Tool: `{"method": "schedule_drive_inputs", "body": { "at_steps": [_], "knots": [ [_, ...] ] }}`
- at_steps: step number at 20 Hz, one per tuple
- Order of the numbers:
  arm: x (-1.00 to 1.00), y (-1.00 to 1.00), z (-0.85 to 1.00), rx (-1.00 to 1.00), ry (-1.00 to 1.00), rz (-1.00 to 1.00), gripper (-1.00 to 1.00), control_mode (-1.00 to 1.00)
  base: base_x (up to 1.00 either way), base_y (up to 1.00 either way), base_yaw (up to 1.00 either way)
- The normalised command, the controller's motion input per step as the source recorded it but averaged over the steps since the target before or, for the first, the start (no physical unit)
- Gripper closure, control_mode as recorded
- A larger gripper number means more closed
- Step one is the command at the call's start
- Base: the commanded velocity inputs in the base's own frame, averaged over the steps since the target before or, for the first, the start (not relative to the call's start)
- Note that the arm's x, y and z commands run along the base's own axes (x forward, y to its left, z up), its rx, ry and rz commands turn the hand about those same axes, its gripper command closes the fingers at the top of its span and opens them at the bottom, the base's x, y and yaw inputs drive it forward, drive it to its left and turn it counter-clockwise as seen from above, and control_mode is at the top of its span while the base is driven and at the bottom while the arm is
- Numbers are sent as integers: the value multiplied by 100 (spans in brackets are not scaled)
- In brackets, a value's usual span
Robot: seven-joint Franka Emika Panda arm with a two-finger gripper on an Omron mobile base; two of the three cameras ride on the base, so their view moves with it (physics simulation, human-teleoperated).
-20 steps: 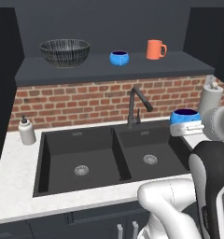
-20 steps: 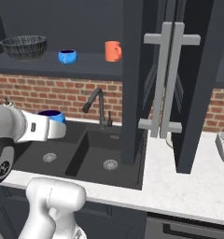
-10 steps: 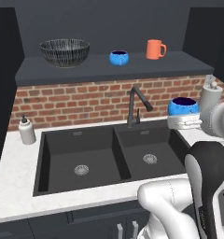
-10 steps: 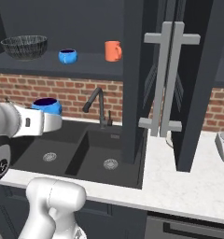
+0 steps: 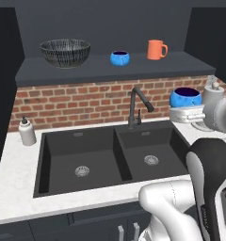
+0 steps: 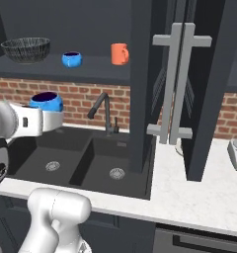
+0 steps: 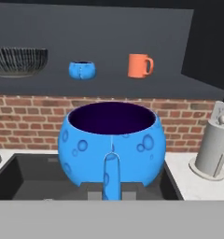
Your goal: Gather all objects into one cabinet and sort the glasses and bowls to opposite sides.
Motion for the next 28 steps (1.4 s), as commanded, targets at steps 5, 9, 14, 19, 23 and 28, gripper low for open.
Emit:
{"method": "schedule_drive_inputs", "body": {
  "at_steps": [5,9,14,19,23,28],
  "knots": [
    [0,0,35,0,0,0,100,-100,0,0,0],
    [4,0,22,0,0,0,100,-100,0,0,0],
    [29,0,2,-1,0,0,100,-100,0,0,0],
    [57,0,0,-1,-1,0,100,-100,0,0,0],
    [67,0,0,0,-7,0,100,-100,0,0,0],
    [60,0,0,0,-4,0,100,-100,0,0,0]
  ]
}}
